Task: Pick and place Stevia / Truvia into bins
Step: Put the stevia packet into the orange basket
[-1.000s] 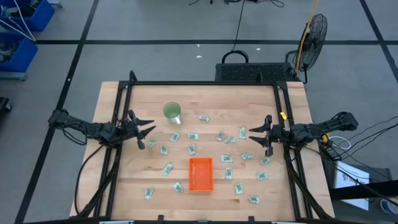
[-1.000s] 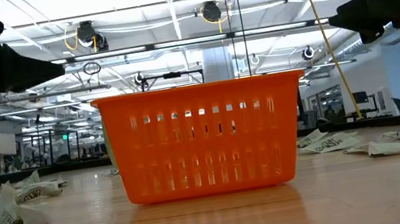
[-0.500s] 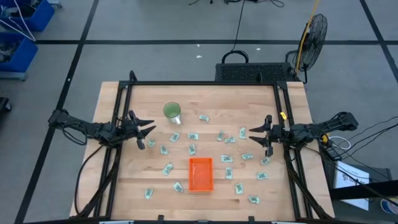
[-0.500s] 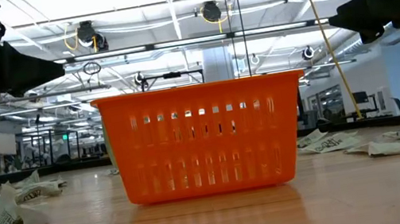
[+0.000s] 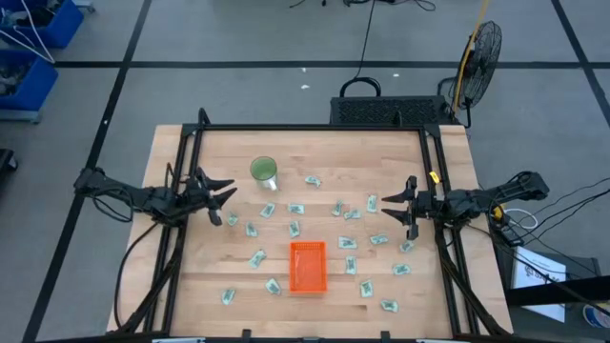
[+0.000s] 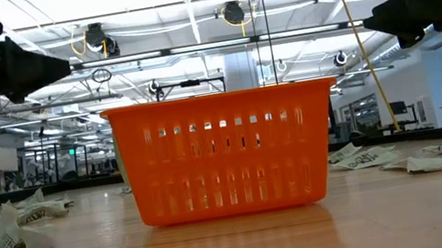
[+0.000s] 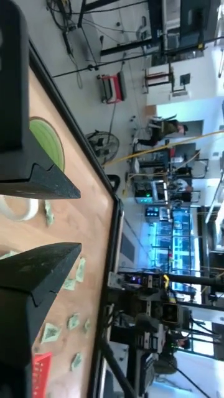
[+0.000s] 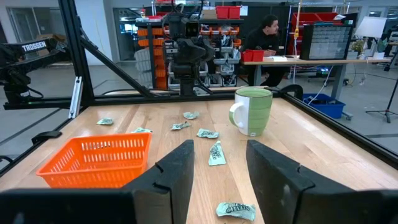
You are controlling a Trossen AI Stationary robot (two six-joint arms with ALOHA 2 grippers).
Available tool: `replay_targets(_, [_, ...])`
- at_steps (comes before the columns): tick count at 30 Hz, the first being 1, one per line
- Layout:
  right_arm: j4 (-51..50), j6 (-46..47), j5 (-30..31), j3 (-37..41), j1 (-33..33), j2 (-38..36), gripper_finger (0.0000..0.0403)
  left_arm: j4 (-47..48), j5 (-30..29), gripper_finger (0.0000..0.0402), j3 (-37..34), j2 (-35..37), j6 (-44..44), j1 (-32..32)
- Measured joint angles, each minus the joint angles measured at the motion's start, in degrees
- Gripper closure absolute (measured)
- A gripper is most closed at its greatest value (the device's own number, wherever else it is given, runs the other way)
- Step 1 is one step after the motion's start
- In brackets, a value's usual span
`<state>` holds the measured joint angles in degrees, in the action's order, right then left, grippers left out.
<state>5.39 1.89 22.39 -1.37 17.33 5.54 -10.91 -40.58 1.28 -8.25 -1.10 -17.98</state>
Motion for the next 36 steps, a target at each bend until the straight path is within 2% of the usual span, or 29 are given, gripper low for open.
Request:
replay_targets(4, [-0.01,0.00,0.01,0.00,0.00,-0.01,0.0261,2.62,2.67,0.0273,2.84,0.02,2.29,0.00])
replay_targets(9, [0.00,-0.72,0.02,0.00,-0.01,-0.02,0.0261,15.41,5.16,0.0273,9.80,-2.44,9.62,-0.01])
replay_targets(14, [0.04,-2.84,0.01,0.00,0.01,-0.01,0.0261,33.33,9.19,0.0273,18.54,-11.19,23.88,0.00])
replay_targets(18, [0.04,-3.17,0.01,0.00,0.00,-0.01,0.0261,43.42,14.71,0.0273,22.92,-20.92,34.88,0.00])
replay_targets(22, [0.04,-3.08,0.00,0.00,-0.01,0.00,0.0261,47.77,19.54,0.0273,23.27,-30.58,40.82,-0.04])
replay_targets(28, [0.04,-2.96,0.02,0.00,0.01,0.00,0.0261,48.57,19.66,0.0273,23.25,-43.38,40.39,0.00])
replay_targets(36, [0.04,-2.16,0.00,0.00,-0.01,0.00,0.0261,48.26,17.98,0.0273,23.25,-52.87,39.85,0.00])
